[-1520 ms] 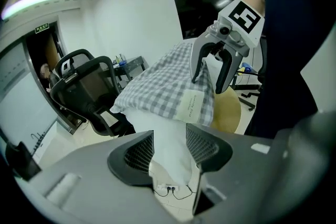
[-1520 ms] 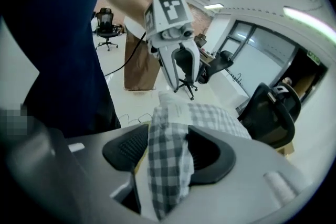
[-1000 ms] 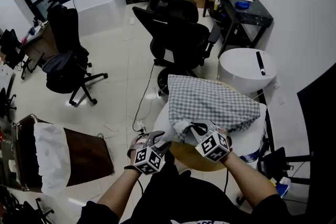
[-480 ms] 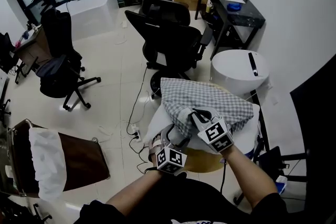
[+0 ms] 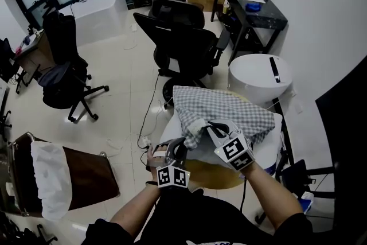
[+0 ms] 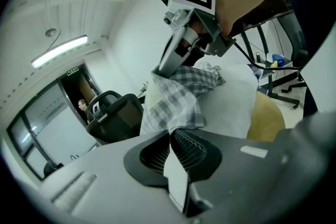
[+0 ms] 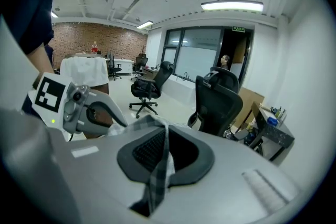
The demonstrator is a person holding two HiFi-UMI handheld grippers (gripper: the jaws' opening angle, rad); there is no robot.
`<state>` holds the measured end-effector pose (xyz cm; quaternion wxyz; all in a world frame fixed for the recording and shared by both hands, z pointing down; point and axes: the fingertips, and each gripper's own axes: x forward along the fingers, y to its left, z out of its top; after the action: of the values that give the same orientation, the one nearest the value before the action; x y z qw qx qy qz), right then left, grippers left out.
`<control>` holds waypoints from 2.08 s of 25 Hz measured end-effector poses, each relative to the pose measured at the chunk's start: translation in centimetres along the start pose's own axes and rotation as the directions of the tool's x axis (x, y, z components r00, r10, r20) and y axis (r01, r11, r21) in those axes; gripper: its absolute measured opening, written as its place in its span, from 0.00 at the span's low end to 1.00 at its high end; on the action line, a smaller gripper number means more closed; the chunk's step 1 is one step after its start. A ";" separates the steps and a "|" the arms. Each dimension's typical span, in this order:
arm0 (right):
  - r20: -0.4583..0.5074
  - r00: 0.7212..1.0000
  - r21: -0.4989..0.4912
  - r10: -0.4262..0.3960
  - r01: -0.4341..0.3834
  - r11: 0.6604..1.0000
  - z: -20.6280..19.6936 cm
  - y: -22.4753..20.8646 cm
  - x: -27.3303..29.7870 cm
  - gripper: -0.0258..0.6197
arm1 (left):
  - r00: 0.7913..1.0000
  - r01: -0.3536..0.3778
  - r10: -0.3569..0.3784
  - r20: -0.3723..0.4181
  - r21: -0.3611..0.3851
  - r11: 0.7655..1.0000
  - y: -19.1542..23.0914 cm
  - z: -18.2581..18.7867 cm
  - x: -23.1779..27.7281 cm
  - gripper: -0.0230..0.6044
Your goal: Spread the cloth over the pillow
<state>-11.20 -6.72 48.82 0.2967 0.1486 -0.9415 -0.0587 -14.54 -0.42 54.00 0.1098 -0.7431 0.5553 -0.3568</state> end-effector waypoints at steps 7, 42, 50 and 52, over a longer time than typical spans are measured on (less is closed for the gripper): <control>-0.021 0.997 -0.108 0.075 -0.076 0.991 0.2 4.7 -0.6 0.05 | 0.990 -0.127 0.128 -0.055 0.011 0.992 6.5 -3.6 -3.5 0.04; -0.432 0.884 -0.267 0.181 -0.317 0.910 -9.4 21.1 12.0 0.05 | 0.767 0.539 -0.546 -0.335 -0.124 0.833 -1.4 -26.3 -6.4 0.29; -0.454 0.875 -0.239 0.168 -0.301 0.923 -10.8 21.4 12.5 0.06 | 0.730 0.637 -0.631 -0.263 -0.073 0.767 1.8 -20.8 -6.8 0.32; -0.452 0.876 -0.231 0.167 -0.296 0.927 -10.8 21.4 12.6 0.06 | 0.748 0.632 -0.626 -0.220 -0.051 0.773 2.9 -18.3 -6.5 0.32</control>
<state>-20.04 9.38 68.67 0.5179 -0.0029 -0.8459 -0.1272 -29.45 8.71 62.88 -0.0702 -0.8398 0.2767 -0.4618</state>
